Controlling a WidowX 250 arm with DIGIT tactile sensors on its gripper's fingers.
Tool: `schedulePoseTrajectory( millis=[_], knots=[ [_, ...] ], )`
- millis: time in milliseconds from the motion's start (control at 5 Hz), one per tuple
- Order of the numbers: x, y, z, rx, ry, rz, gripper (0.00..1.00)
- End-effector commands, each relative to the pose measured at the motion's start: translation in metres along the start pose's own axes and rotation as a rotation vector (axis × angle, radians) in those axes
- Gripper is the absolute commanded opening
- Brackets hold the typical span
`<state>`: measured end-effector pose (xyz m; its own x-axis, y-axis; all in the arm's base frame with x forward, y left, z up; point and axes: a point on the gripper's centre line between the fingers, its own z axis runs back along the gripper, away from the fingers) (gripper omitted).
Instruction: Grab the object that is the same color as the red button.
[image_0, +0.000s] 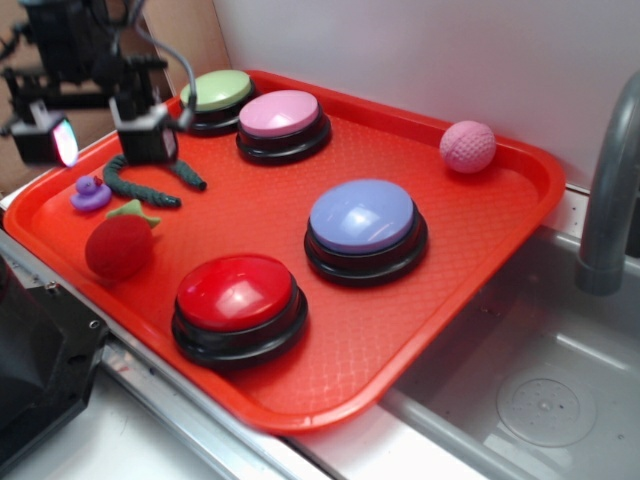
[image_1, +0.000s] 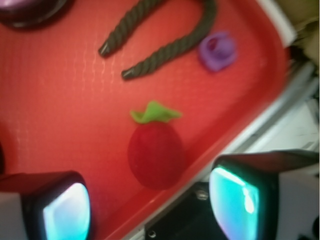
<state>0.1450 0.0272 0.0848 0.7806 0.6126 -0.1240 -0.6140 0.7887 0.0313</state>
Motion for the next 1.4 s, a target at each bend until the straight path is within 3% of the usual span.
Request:
schedulePoseTrajectory(
  millis=[0, 200, 400, 600, 1000, 1200],
  knots=[
    [0.001, 0.025, -0.041, -0.060, -0.004, -0.148, 1.00],
    [-0.004, 0.025, -0.055, -0.045, 0.025, -0.138, 1.00],
    [-0.004, 0.018, -0.066, -0.016, 0.021, -0.175, 0.55],
    [-0.007, 0.015, -0.062, -0.024, 0.009, -0.168, 0.00],
    [-0.004, 0.012, -0.047, -0.033, 0.028, -0.213, 0.00],
    [-0.003, 0.008, -0.017, -0.035, -0.004, -0.251, 0.00]
  ],
)
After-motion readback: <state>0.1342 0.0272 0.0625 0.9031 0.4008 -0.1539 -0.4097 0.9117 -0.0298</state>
